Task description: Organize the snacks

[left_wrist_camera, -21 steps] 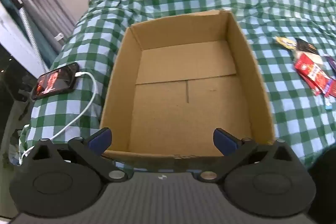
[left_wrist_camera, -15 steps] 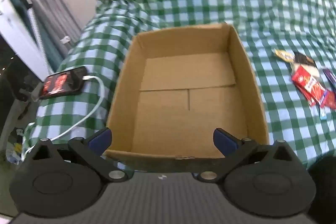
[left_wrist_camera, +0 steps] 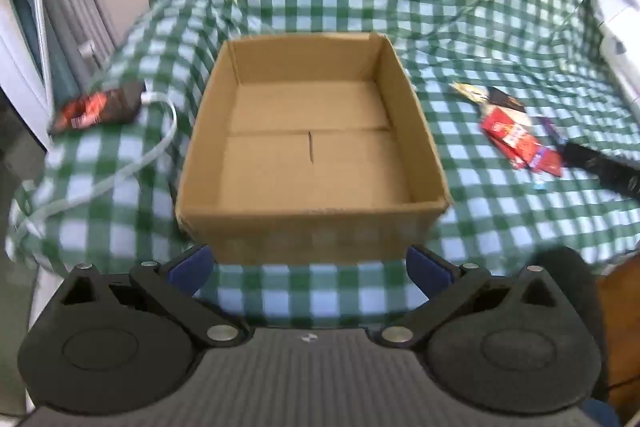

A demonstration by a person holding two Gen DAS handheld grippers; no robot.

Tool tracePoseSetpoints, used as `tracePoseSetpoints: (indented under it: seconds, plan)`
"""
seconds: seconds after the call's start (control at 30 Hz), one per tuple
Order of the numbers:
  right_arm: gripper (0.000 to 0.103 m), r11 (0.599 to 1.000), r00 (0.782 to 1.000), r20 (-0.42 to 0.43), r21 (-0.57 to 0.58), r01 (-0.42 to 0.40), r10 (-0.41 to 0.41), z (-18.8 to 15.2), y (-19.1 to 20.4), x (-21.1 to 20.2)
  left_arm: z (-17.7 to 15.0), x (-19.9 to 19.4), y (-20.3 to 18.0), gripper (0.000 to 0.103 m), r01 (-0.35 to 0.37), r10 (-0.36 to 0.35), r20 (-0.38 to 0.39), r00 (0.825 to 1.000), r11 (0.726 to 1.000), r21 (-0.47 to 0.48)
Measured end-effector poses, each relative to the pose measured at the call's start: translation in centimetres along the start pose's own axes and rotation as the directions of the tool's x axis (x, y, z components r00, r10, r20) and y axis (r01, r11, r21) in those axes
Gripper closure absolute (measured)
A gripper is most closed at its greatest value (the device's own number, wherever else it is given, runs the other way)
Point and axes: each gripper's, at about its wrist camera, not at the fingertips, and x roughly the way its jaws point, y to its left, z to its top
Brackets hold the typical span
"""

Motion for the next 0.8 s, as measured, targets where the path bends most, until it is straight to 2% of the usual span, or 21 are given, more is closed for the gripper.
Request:
tracePoseSetpoints:
  seconds: [0.03, 0.1, 0.23, 0.27, 0.4, 0.47, 0.8]
  plan:
    - [0.000, 1.000, 1.000, 0.001, 0.005, -0.019, 0.019, -0.4, 1.2, -0.9, -1.0, -0.5, 0.5, 0.000, -0.001, 0.002, 0.020, 1.000, 1.000, -0.018]
    - [0.000, 0.999, 0.999, 0.006, -0.024, -0.041, 0.041, -0.9, 3.5, -2.8, -2.0, -1.5, 0.8, 0.000, -0.049, 0.052, 0.056, 0.997, 0.998, -0.050]
    - [0.000, 0.988, 0.997, -0.018, -0.137, -0.077, 0.076, -2.2, 9.2, -4.2, -2.9, -2.7, 1.8, 0.000, -0.137, 0.140, 0.048, 0.989, 0.988, -0.066]
    - [0.000, 0.986, 0.998, -0.016, -0.155, -0.069, 0.068, -2.4, 10.7, -3.2, -3.4, -3.3, 2.3, 0.000, -0.139, 0.144, 0.061, 0.988, 0.988, -0.074]
    - [0.000, 0.978, 0.998, 0.005, -0.197, -0.064, 0.066, -3.3, 13.5, -4.5, -4.4, -4.6, 3.7, 0.000, -0.114, 0.122, 0.073, 0.990, 0.988, -0.107]
    - [0.000, 0.977, 0.998, 0.002, -0.201, -0.065, 0.067, -3.5, 14.3, -5.2, -4.8, -4.9, 3.9, 0.000, -0.114, 0.122, 0.074, 0.990, 0.987, -0.110]
    - [0.000, 0.975, 0.997, -0.009, -0.210, -0.072, 0.071, -4.4, 12.9, -5.6, -4.0, -4.9, 2.7, 0.000, -0.125, 0.132, 0.079, 0.988, 0.987, -0.097]
